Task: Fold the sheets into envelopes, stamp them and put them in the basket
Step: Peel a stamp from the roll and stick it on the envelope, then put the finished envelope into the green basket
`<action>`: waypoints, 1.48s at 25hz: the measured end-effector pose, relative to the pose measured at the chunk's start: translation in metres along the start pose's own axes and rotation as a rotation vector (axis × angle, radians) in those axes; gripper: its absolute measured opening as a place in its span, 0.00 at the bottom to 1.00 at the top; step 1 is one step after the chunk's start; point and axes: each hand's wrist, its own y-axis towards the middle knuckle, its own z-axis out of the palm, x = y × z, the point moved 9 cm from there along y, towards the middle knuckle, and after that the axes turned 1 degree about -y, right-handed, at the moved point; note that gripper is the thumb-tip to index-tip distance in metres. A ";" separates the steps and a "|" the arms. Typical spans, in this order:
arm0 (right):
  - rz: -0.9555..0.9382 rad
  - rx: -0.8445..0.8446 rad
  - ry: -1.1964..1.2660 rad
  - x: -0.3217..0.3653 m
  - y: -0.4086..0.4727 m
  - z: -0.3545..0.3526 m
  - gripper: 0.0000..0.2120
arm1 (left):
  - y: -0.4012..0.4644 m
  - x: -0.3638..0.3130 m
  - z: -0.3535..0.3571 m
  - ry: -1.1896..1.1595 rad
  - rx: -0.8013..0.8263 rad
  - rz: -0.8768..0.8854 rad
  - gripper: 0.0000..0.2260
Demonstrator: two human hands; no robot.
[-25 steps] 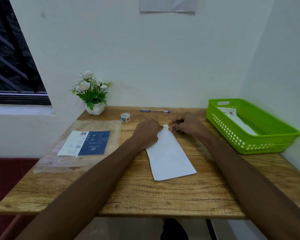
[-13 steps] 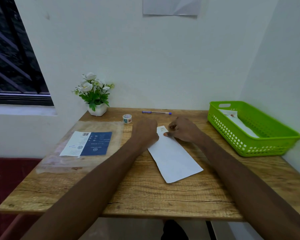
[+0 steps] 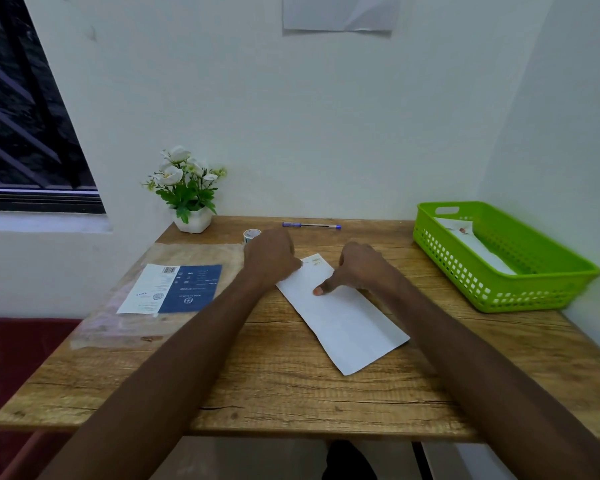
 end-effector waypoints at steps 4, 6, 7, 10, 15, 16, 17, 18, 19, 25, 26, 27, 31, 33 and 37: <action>0.012 0.057 0.121 0.001 -0.010 -0.002 0.35 | 0.005 0.012 0.005 -0.109 0.075 -0.062 0.06; 0.024 0.093 0.170 0.000 -0.014 -0.002 0.34 | 0.008 0.018 0.007 -0.159 0.107 -0.078 0.05; 0.023 0.110 0.192 -0.001 -0.016 -0.003 0.33 | 0.009 0.020 0.009 -0.179 0.128 -0.077 0.04; 0.002 0.148 0.241 0.001 -0.022 -0.008 0.28 | 0.012 0.027 0.012 -0.233 0.173 -0.088 0.03; -0.016 0.137 0.392 0.002 -0.033 -0.028 0.13 | 0.011 0.039 0.005 -0.371 0.145 -0.205 0.16; -0.022 0.121 0.433 0.000 -0.034 -0.034 0.09 | 0.009 0.040 0.003 -0.451 0.129 -0.233 0.17; -0.021 0.105 0.485 -0.002 -0.035 -0.039 0.08 | 0.007 0.038 0.003 -0.568 0.117 -0.242 0.16; -0.002 0.088 0.557 -0.007 -0.036 -0.043 0.09 | 0.005 0.033 0.002 -0.691 0.107 -0.233 0.14; 0.034 0.077 0.646 -0.012 -0.037 -0.045 0.10 | 0.002 0.026 0.000 -0.794 0.096 -0.207 0.12; 0.141 0.030 1.013 -0.042 -0.065 -0.039 0.11 | -0.008 0.002 -0.007 -1.079 -0.033 -0.176 0.08; 0.144 0.033 1.017 -0.048 -0.073 -0.040 0.13 | -0.009 0.002 -0.008 -1.108 -0.062 -0.191 0.09; 0.146 0.040 1.019 -0.054 -0.080 -0.042 0.13 | -0.009 0.002 -0.009 -1.135 -0.089 -0.208 0.10; 0.085 0.047 1.059 -0.062 -0.100 -0.061 0.10 | -0.006 -0.006 -0.010 -1.277 -0.131 -0.275 0.13; 0.050 -0.034 1.041 -0.066 -0.106 -0.083 0.14 | -0.001 -0.022 -0.008 -1.409 -0.105 -0.309 0.14; 0.102 -0.249 0.939 -0.097 -0.107 -0.122 0.12 | 0.004 -0.079 0.001 -1.494 -0.018 -0.279 0.09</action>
